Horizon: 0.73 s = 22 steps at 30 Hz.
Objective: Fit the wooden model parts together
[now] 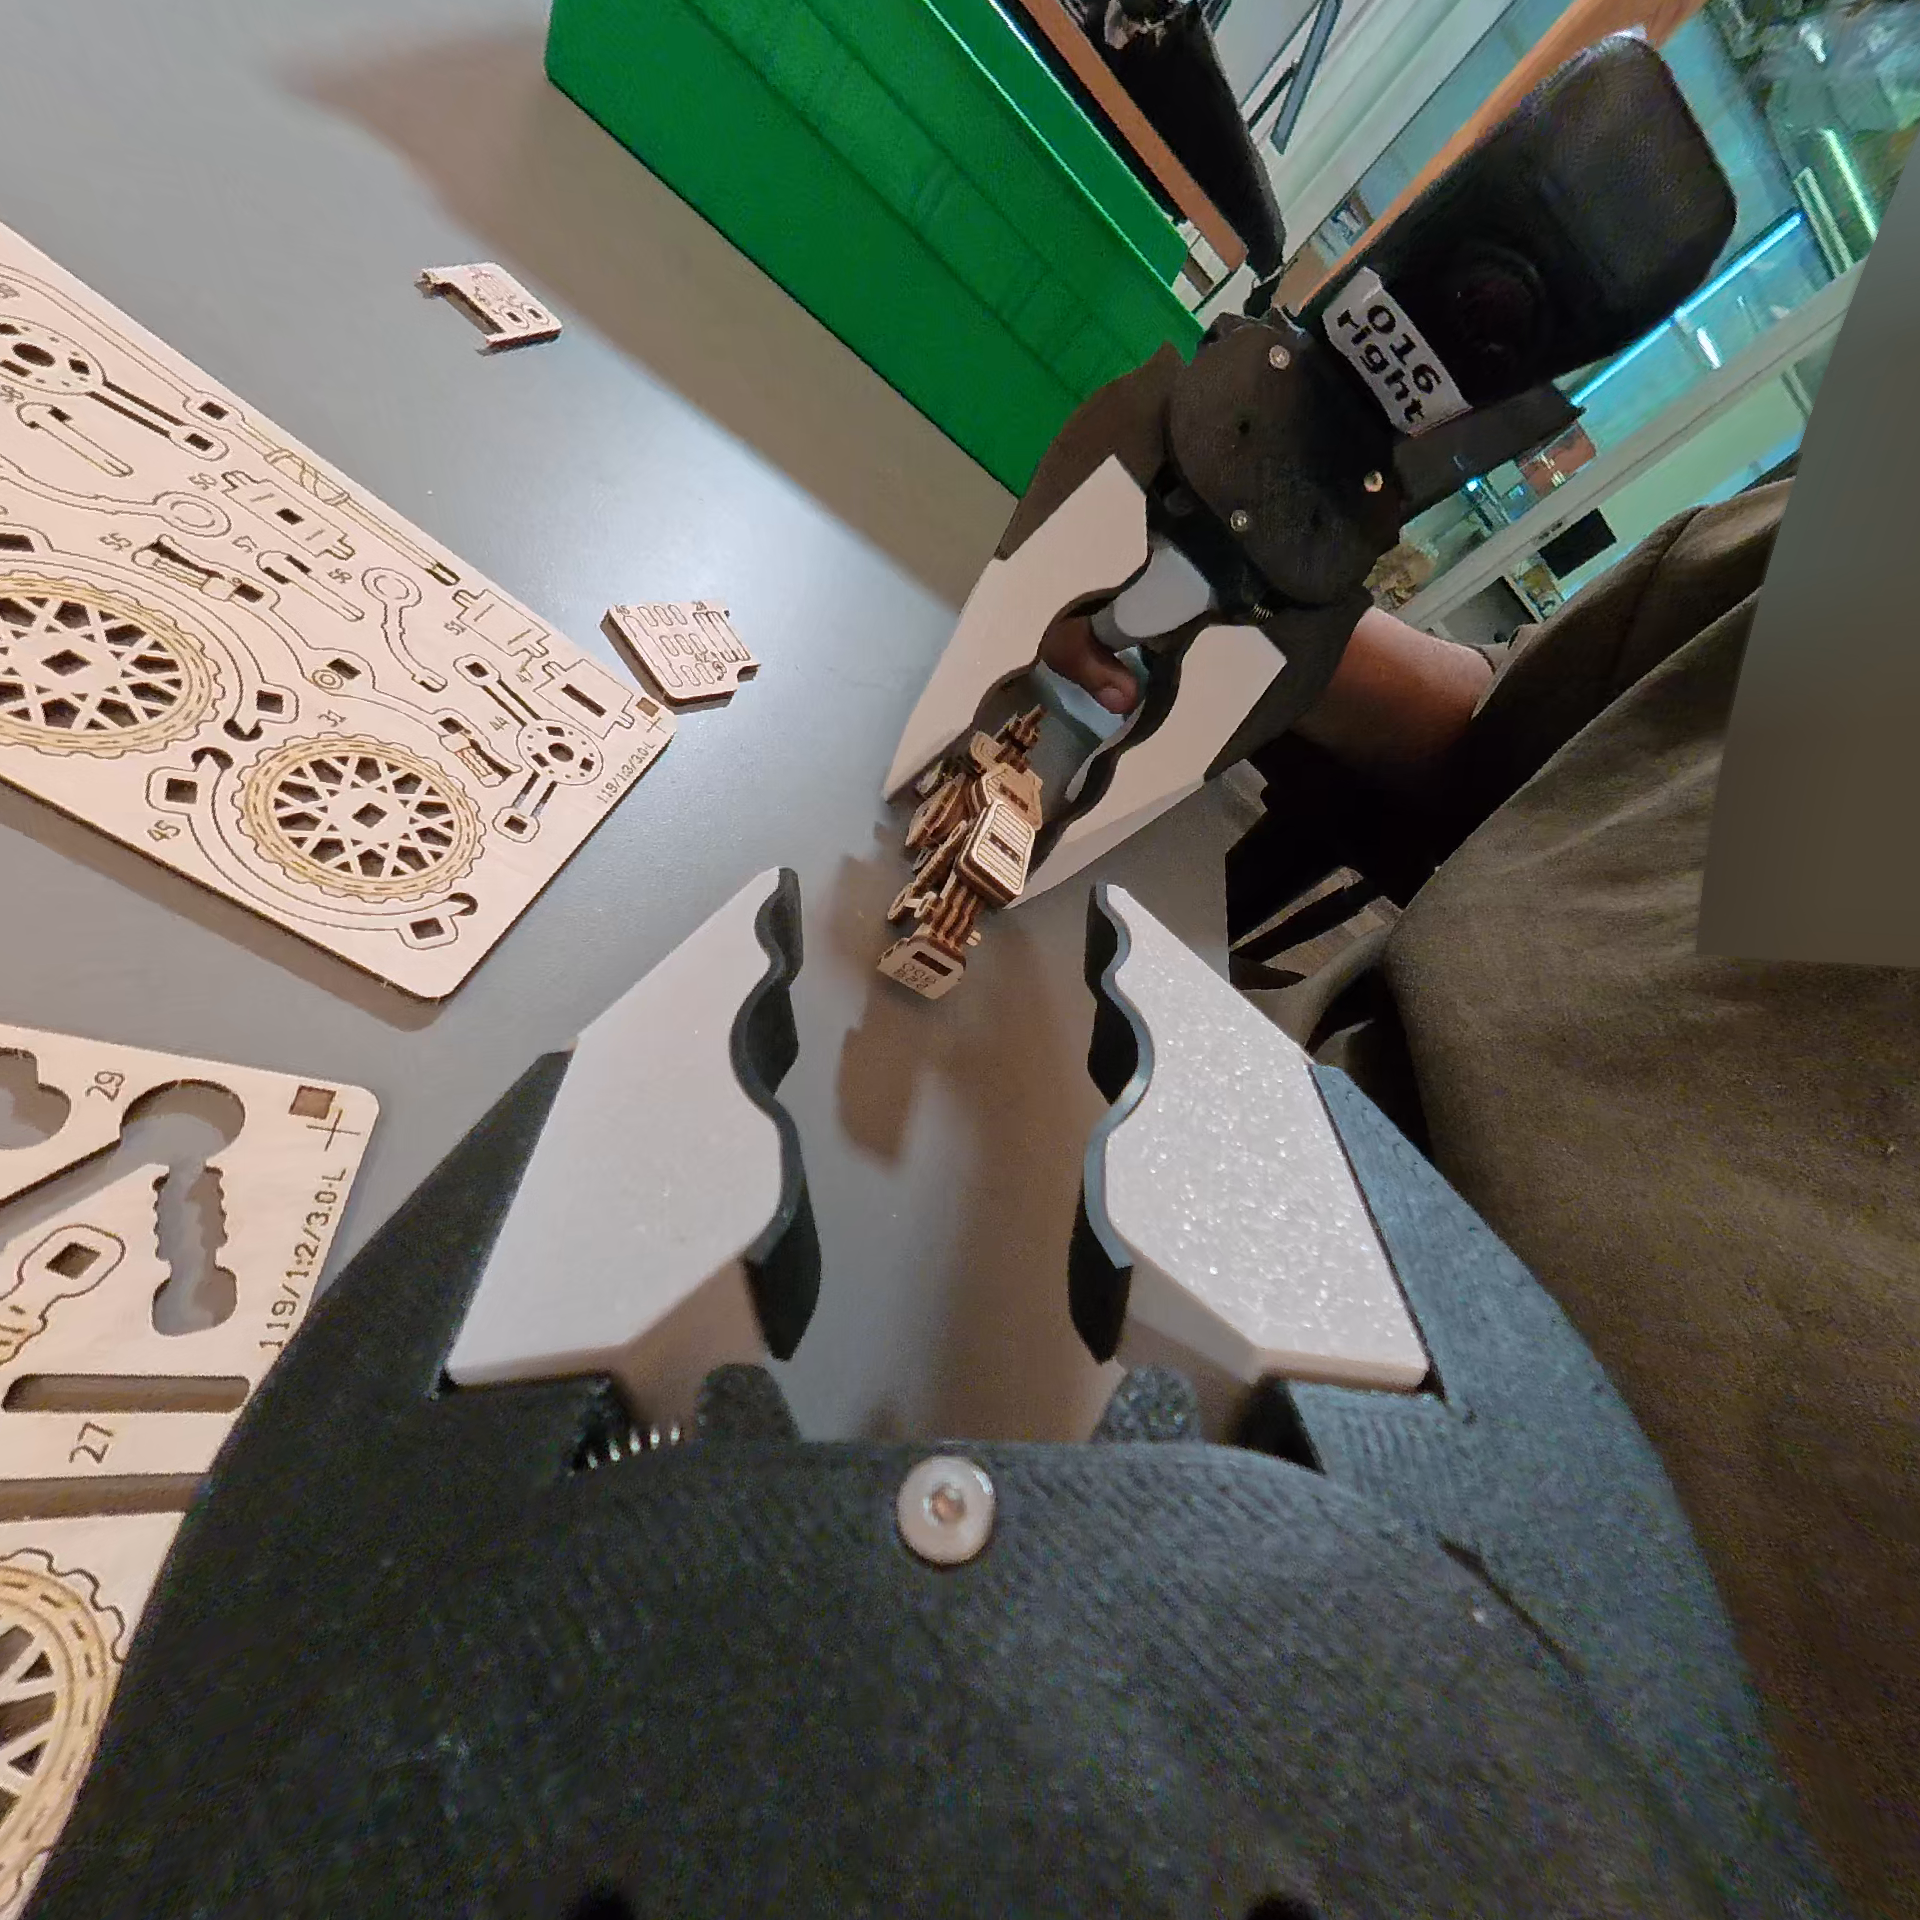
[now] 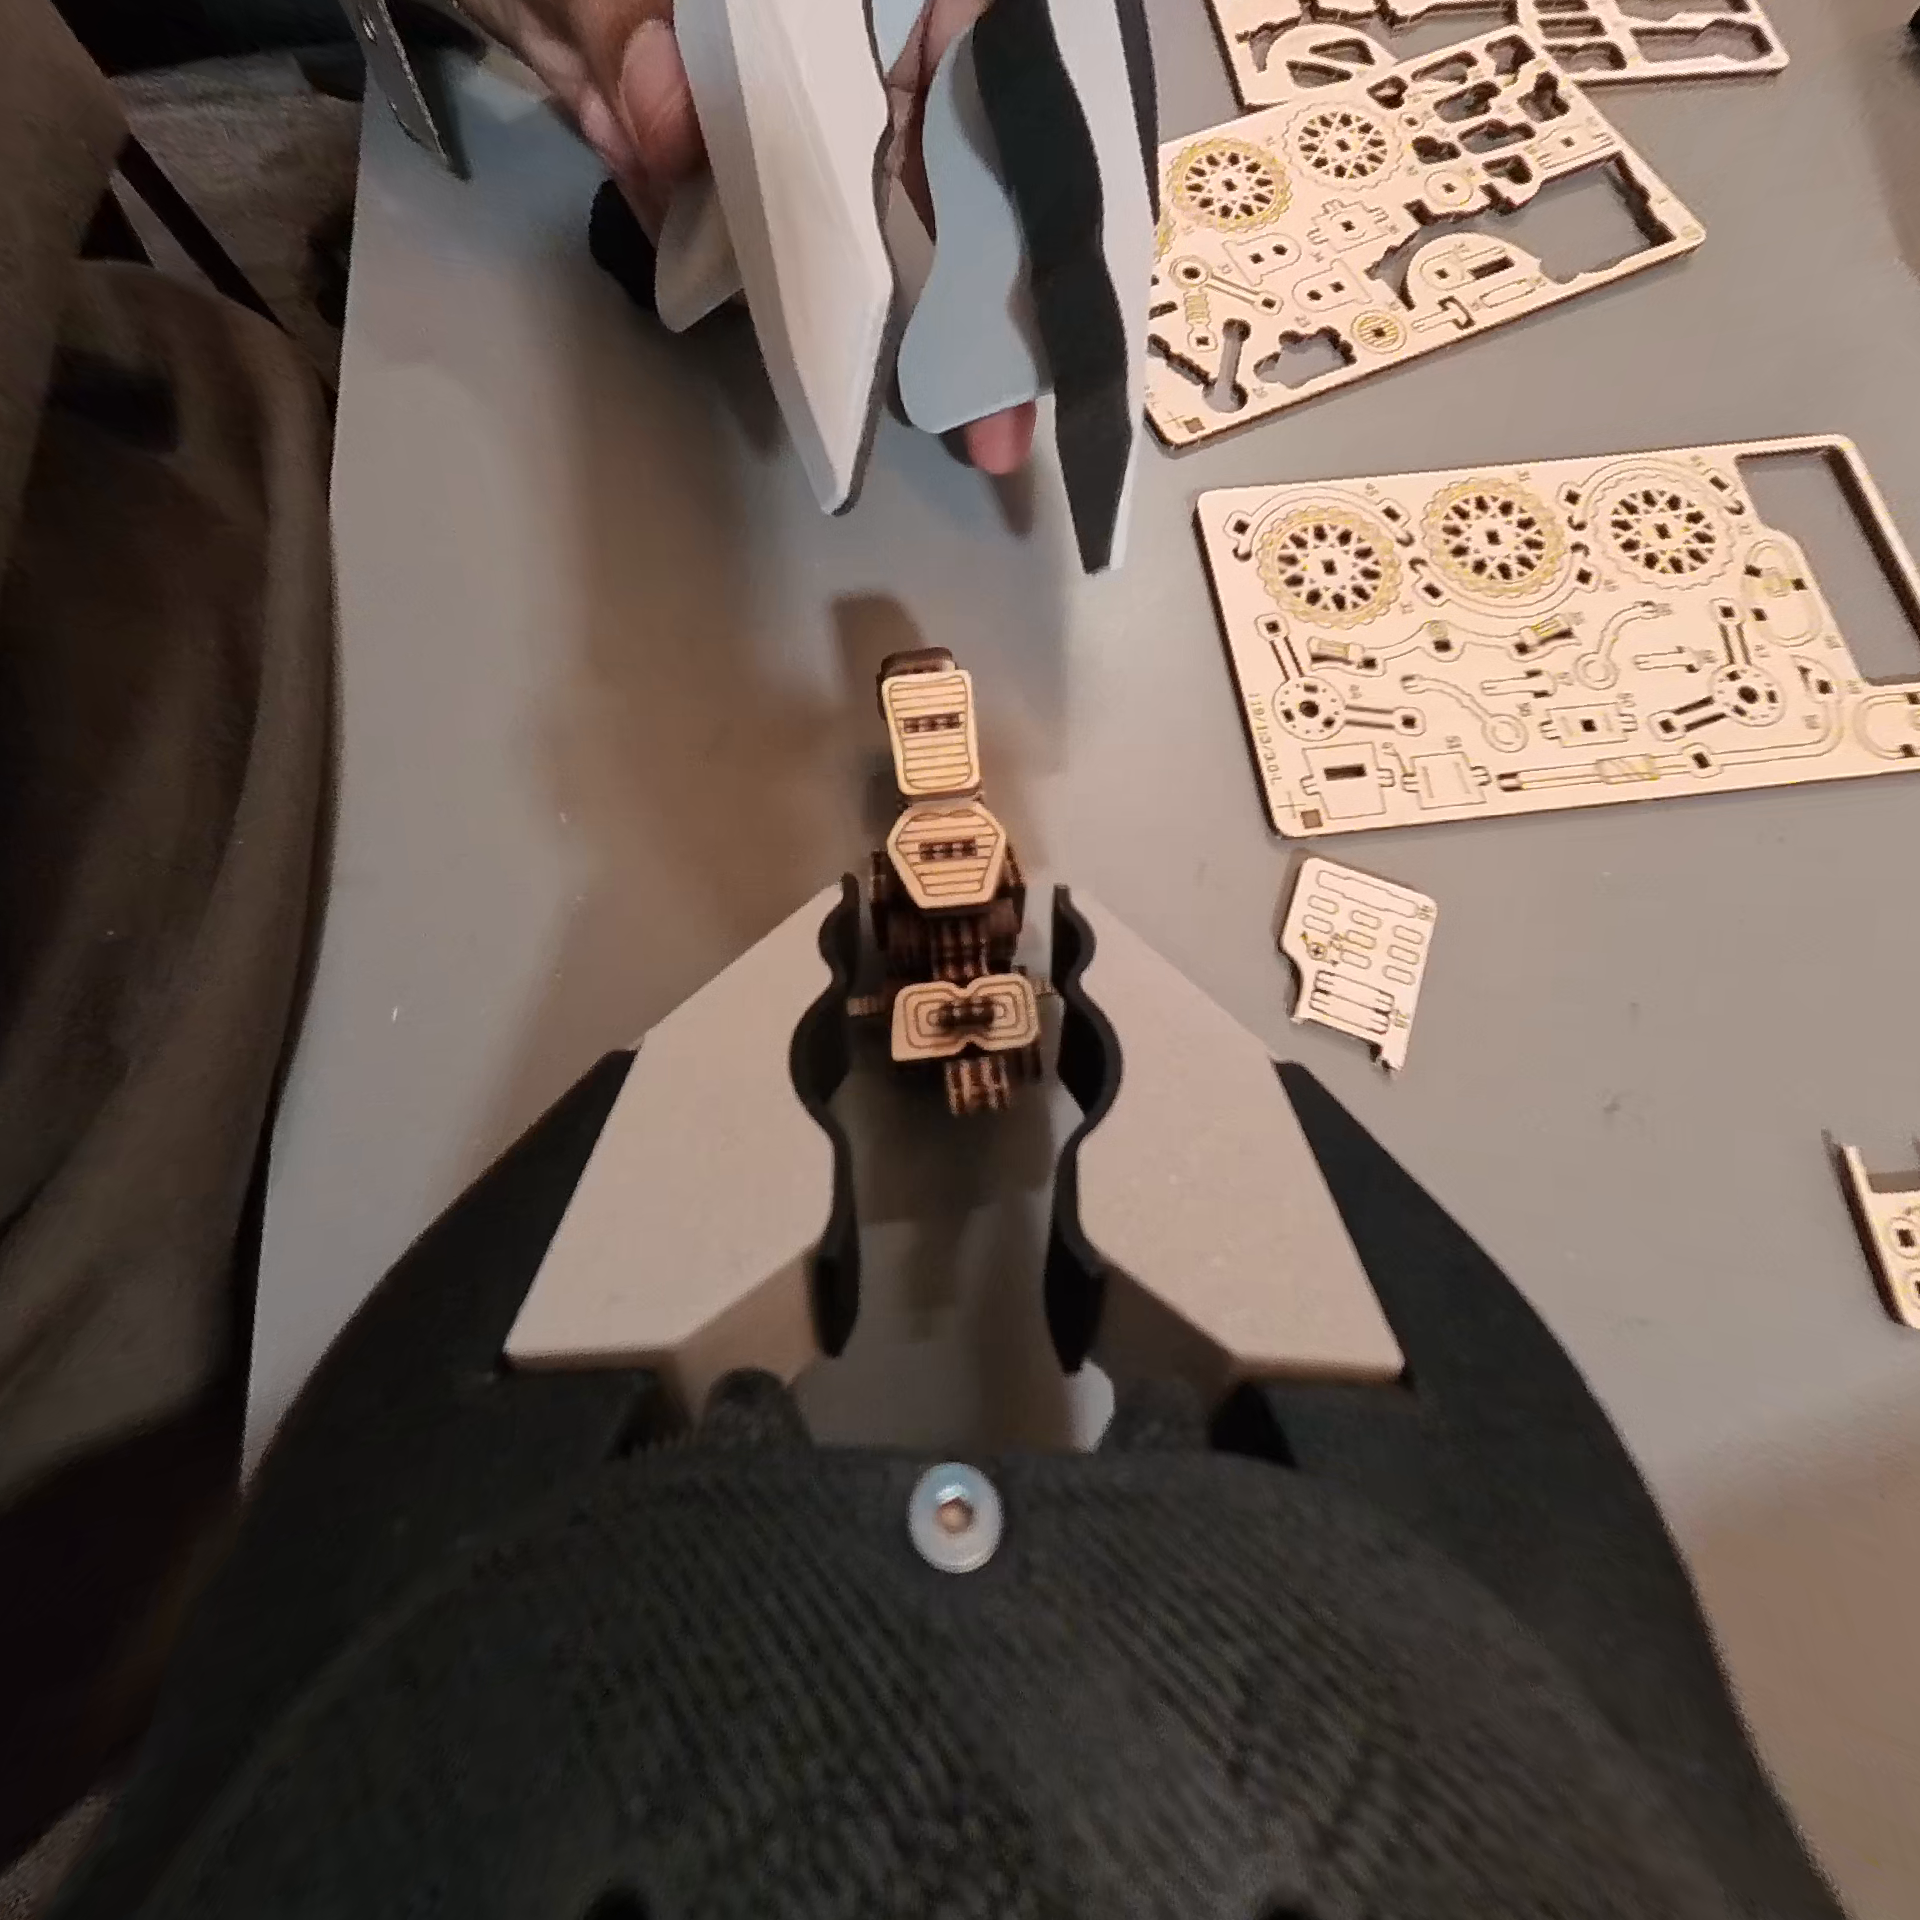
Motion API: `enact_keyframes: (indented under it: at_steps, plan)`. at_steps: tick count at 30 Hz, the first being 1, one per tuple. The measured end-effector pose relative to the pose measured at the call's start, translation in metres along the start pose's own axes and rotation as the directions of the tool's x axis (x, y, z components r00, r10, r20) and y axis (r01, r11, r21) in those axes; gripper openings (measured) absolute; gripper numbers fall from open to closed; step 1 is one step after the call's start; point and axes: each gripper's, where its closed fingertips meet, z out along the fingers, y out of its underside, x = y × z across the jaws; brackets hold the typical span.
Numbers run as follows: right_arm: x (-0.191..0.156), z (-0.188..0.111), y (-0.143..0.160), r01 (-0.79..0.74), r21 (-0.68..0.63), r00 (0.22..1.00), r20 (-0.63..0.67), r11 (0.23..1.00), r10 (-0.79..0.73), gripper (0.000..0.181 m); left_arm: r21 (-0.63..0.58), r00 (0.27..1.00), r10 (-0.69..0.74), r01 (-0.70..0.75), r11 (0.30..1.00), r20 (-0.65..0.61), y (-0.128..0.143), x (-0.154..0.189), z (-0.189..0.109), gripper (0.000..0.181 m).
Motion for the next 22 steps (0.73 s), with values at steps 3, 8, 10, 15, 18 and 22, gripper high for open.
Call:
enact_keyframes:
  at_steps: [3, 8, 10, 15, 18, 22]
  plan:
    - [0.000, -0.003, -0.005, -0.029, 0.035, 0.999, 0.016, 0.999, 0.028, 0.036, 0.001, 1.000, -0.002, 0.002, 1.000, -0.002, 0.000, 0.000, 0.000, 0.053]
    - [0.003, -0.009, -0.012, -0.086, 0.102, 0.996, 0.045, 0.991, 0.082, 0.043, 0.001, 1.000, -0.004, 0.004, 1.000, -0.005, 0.000, 0.000, 0.000, 0.053]
    - [0.003, -0.013, -0.016, -0.104, 0.130, 0.993, 0.060, 0.986, 0.097, 0.046, 0.000, 1.000, -0.005, 0.005, 1.000, -0.008, 0.000, 0.000, 0.000, 0.053]
    - [0.005, -0.021, -0.022, -0.114, 0.179, 0.992, 0.071, 0.977, 0.102, 0.045, -0.007, 1.000, -0.011, 0.011, 1.000, -0.019, 0.001, 0.002, 0.000, 0.053]
    - [0.009, -0.023, -0.020, -0.118, 0.180, 0.992, 0.059, 0.977, 0.109, 0.045, -0.017, 0.999, -0.016, 0.016, 1.000, -0.034, 0.003, 0.004, 0.001, 0.052]
    - [0.011, -0.025, -0.020, -0.133, 0.188, 0.990, 0.062, 0.973, 0.123, 0.043, -0.037, 0.999, -0.007, 0.006, 0.999, -0.043, 0.006, 0.006, 0.003, 0.053]
